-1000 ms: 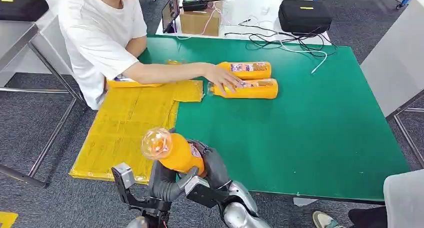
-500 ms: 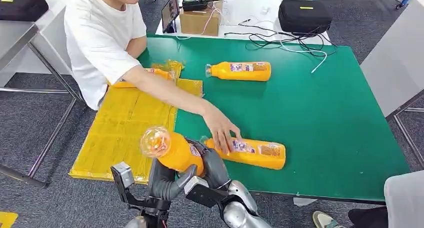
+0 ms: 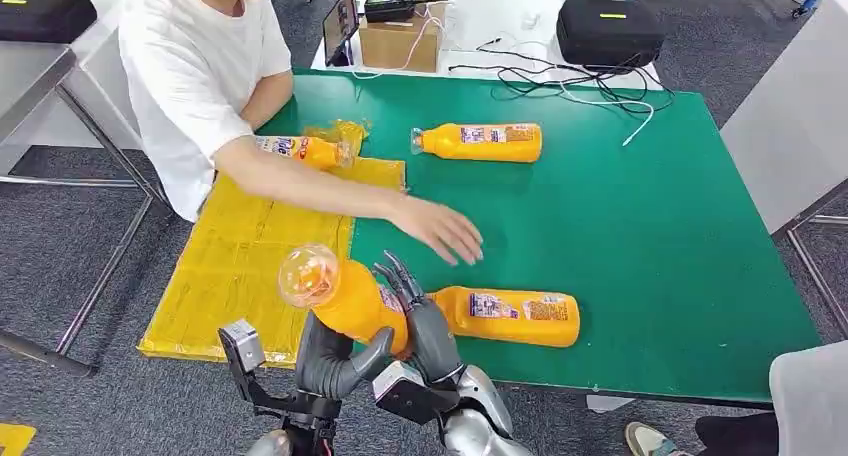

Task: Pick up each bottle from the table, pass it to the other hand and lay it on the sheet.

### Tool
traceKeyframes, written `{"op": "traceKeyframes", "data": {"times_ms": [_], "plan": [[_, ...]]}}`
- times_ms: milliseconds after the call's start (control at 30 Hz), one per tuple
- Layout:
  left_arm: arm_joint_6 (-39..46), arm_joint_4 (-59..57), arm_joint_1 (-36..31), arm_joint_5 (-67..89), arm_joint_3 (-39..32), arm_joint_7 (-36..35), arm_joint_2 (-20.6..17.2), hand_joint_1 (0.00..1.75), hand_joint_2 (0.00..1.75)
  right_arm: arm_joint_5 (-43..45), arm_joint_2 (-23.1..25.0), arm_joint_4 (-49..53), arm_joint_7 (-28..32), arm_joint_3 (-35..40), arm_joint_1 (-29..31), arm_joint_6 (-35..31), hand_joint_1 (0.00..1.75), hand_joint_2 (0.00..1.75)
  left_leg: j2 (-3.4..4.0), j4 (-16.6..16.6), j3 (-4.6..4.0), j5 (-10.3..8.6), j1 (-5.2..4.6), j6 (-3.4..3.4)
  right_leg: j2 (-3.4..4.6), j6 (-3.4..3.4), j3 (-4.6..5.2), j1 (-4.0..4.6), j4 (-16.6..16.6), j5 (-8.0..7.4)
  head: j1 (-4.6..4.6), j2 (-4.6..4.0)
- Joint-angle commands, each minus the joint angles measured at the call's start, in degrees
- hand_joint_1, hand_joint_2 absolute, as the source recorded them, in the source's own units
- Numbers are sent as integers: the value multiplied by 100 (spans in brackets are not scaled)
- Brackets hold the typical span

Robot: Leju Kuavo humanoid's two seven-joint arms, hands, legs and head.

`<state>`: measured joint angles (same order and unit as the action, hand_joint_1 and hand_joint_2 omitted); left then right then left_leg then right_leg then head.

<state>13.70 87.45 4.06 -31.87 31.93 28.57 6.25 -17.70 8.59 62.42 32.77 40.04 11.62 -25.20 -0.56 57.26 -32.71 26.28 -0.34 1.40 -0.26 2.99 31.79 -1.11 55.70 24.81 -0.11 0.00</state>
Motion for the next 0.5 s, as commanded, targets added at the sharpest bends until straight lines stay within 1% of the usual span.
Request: {"op": "traceKeyframes", "data": {"times_ms": [33,67,100,133,267,333,367,400,467,500], "plan": [[939,102,-179,1106,-593,417,22,175,175,193,-197,651,389,-88,-188,-77,0,0,-1,5,3,5,7,-9,-3,-12,-6,8,2,4,0,0],[1138,51,-200,1291,-737,406,47,175,175,248,-202,721,432,-199,-249,-126,0,0,-2,2,4,2,6,-8,-4,-11,-7,7,0,2,2,0],[1358,6,-186,1484,-949,453,159,175,175,341,-199,804,507,-356,-333,-180,0,0,-2,-1,2,0,3,-6,-4,-7,-4,4,-2,1,0,0],[1474,-52,-202,1646,-1034,419,157,175,175,382,-191,857,543,-459,-385,-216,0,0,0,1,6,2,7,-9,-3,-12,-9,8,-2,2,0,0],[1476,-56,-198,1642,-1083,419,136,175,175,381,-204,872,541,-472,-388,-213,0,0,5,-1,11,1,9,-13,1,-16,-12,9,-3,0,-4,0],[2160,-244,-269,2474,-1163,640,124,175,175,426,-133,917,588,-619,-451,-236,0,0,-10,-1,4,-1,3,-7,-11,-9,-5,4,-2,2,2,0],[2313,-325,-312,2730,-1227,607,76,175,175,432,-125,955,602,-669,-481,-232,0,0,-5,1,8,2,8,-8,-5,-11,-9,8,-4,2,2,0],[2630,-483,-352,3344,-1389,480,50,175,175,471,-90,1052,604,-762,-575,-193,0,0,2,-4,7,-1,3,-7,1,-8,-4,3,-3,0,0,0],[2630,-956,-557,4456,-2295,158,301,175,175,588,6,1174,593,-964,-686,-106,0,0,7,-6,9,-1,5,-8,0,-11,-7,5,-5,0,2,0],[2630,-1172,-692,4828,-2651,188,383,175,175,627,37,1175,584,-1041,-713,-113,0,0,3,-6,14,0,8,-12,-5,-15,-13,8,-6,2,2,2]]}}
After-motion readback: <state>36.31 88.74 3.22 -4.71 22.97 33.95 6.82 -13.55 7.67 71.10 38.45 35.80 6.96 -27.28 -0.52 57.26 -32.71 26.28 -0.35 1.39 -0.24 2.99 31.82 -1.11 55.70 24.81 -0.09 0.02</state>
